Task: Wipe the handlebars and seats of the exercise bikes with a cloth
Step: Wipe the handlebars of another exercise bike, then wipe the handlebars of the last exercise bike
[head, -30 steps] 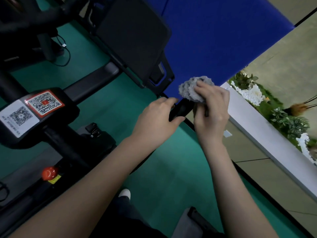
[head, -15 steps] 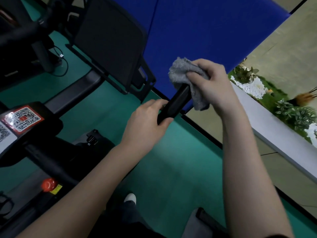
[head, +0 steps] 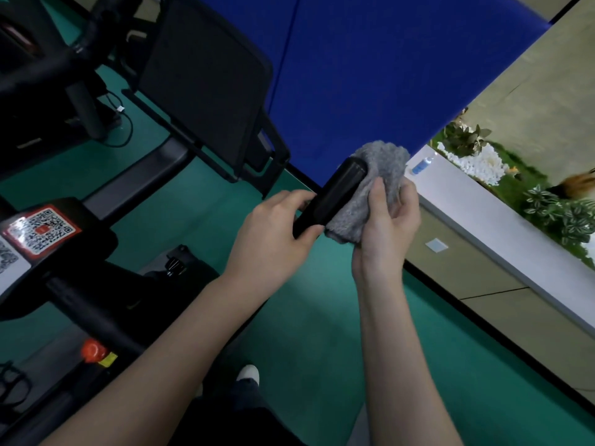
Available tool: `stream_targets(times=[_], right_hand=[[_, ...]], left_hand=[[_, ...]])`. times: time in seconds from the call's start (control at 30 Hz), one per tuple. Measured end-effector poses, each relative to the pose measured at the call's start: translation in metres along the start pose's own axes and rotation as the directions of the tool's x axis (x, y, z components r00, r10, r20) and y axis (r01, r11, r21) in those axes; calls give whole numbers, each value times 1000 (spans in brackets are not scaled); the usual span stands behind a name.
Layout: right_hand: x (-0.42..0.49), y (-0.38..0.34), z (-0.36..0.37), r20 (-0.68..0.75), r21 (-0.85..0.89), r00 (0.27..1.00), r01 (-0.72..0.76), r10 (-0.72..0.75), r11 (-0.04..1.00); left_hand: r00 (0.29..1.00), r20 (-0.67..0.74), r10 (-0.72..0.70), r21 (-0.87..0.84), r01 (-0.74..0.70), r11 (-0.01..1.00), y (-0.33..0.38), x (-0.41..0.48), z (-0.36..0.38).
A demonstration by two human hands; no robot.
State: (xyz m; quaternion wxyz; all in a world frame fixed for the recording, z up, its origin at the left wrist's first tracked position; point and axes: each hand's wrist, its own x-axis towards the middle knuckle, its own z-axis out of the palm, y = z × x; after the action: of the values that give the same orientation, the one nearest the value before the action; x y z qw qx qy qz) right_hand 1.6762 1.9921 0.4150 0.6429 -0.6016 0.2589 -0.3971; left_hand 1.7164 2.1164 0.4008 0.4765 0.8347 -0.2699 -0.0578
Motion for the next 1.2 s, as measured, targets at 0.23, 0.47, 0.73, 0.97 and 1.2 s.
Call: stream_targets(times=[0.23,0.47,0.73,0.97,1.2], right_hand=[[-33,15,9,-144,-142,977,136,-157,980],[-22,13,13,-154,-38,987,31,-36,999],[-52,16,-17,-146,-159,989,-30,6,987],[-79,7,-61,-207,-287,978,-36,-25,957],[-99,14,-98,-257,-295,965,-123,45,948]], left_hand=[[1000,11,12,-13,-12,1000,0,0,-3],[998,41,42,-11,-42,999,-2,0,-6],[982,153,108,100,-124,987,-1,-5,-12],[946,164,281,224,-313,923,11,-28,-13],[842,327,430,304,-524,796,28,-43,6]])
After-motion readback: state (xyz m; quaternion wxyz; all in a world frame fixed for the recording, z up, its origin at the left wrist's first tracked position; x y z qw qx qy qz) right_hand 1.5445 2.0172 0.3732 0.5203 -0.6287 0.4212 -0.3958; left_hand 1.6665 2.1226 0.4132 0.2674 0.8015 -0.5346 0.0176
